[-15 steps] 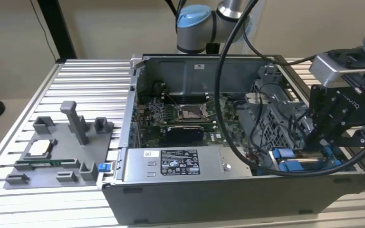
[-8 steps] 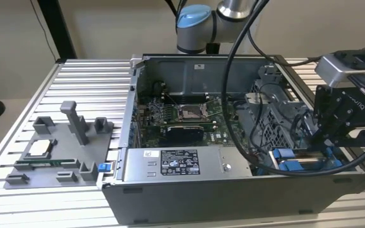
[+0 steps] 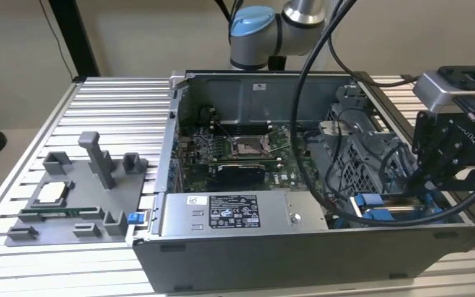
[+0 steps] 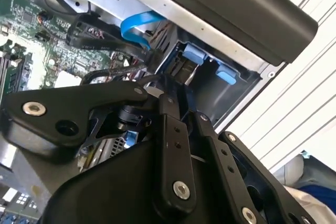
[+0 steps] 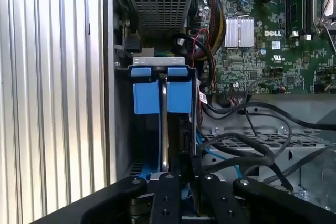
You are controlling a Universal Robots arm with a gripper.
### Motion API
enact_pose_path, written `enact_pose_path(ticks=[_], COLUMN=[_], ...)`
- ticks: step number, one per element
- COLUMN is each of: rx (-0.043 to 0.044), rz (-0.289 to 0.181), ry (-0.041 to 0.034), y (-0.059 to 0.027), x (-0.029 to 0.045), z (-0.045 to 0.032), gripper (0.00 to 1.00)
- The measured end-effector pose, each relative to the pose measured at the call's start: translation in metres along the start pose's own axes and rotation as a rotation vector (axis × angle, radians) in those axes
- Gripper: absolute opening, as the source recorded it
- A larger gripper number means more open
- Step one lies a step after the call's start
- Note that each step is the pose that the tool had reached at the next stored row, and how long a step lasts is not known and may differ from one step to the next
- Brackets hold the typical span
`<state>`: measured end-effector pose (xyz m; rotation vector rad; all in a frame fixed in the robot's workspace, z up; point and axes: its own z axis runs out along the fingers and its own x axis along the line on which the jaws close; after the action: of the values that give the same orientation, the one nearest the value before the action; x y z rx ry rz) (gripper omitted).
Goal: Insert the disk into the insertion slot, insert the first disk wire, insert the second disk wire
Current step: 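Insert the first disk wire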
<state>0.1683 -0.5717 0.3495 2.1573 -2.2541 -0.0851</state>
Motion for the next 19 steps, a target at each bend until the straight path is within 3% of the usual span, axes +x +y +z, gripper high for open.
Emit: enact_pose_path(ticks=[3, 10, 14, 19], rx=[0.0, 0.0, -0.0146, -0.0151], rz=[0.0, 0.0, 0.001, 0.001], ry=[-0.0001, -0.0001, 0.0006, 0.0009], y=[-0.0039, -0.0039, -0.0039, -0.004], x=[-0.0009, -0.0013, -0.0015, -0.0016], z=[-0.0001, 0.0001, 0.0007, 0.003], gripper=[0.0, 0.0, 0.0, 0.0])
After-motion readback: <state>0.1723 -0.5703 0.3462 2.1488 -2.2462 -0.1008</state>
